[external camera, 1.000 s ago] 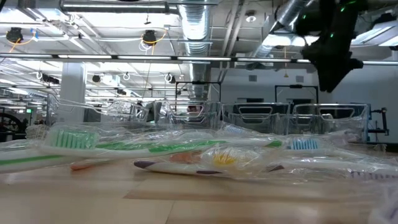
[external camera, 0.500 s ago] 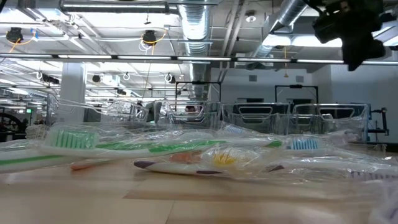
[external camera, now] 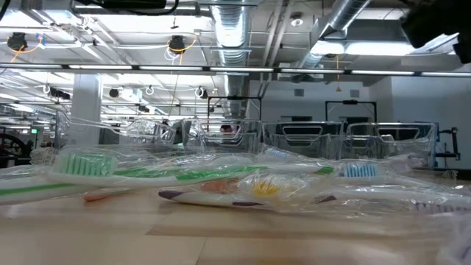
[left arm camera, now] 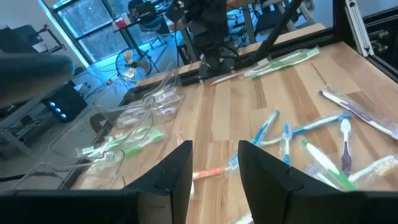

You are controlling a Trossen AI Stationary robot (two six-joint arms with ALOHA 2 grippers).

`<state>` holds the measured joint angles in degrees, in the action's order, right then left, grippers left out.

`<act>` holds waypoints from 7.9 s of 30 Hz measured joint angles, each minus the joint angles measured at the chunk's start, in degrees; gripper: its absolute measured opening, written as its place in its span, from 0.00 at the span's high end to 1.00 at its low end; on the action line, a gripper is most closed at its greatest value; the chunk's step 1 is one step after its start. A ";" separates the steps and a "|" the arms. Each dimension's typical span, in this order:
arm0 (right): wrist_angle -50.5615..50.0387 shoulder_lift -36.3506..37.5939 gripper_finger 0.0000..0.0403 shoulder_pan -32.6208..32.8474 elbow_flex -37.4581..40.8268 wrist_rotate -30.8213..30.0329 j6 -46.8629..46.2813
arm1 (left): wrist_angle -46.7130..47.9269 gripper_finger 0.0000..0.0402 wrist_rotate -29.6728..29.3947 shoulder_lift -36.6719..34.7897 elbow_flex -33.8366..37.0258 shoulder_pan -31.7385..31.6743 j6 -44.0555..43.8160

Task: Pick & Place Toothbrushes
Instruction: Put the green toothbrush into the middle right transparent bin, then put the orange toothbrush into the middle left transparent bin

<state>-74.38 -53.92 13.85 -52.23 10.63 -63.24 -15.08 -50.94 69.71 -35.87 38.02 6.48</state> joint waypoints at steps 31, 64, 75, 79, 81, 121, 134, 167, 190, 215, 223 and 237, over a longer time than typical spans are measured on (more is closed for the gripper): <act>2.86 -21.88 0.41 28.79 0.00 0.61 -33.08 | -0.40 0.70 0.00 0.00 0.00 -0.26 -1.22; 16.96 -42.88 0.41 33.81 0.45 5.78 -25.78 | -0.60 0.70 0.02 -0.02 0.01 -0.26 -1.46; 30.80 -40.94 0.41 34.41 8.82 8.66 -31.08 | -0.60 0.70 0.02 -0.02 0.01 -0.26 -2.51; 31.20 -40.69 0.42 34.13 8.63 8.45 -31.12 | -0.58 0.70 0.02 -0.02 0.01 -0.26 -2.51; 31.34 -40.74 0.44 34.14 8.63 8.25 -31.12 | -0.58 0.70 0.02 -0.02 -0.01 -0.26 -2.51; 24.18 -41.44 0.99 36.52 -0.53 -10.87 -24.99 | -1.32 0.70 8.66 -0.04 0.00 -0.07 -2.49; 13.58 -41.17 0.99 37.96 -9.29 -33.60 -20.38 | -1.30 0.70 13.77 -0.04 0.01 -0.11 -2.47; 15.09 -18.37 0.98 10.37 -17.38 -66.71 16.58 | -1.39 0.70 10.05 -0.04 0.00 -0.48 -4.13; 25.10 -30.76 0.99 -33.56 -30.93 -24.92 36.37 | -0.27 0.70 4.32 -0.02 0.03 -0.50 -8.93; 19.56 -46.96 0.96 -44.63 -30.88 -19.71 39.56 | -0.17 0.70 4.26 -0.02 0.03 -0.50 -8.91; 19.09 -49.68 0.68 -44.03 -30.86 -19.68 39.90 | -0.20 0.70 4.26 -0.02 0.03 -0.50 -8.91; 12.02 -35.58 0.48 -39.29 -32.20 -19.67 38.25 | -0.16 0.70 4.26 0.00 0.03 -0.48 -8.91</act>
<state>-62.37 -89.49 -25.45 -84.42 -9.04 -25.00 -15.24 -46.68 69.71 -35.83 37.54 -2.44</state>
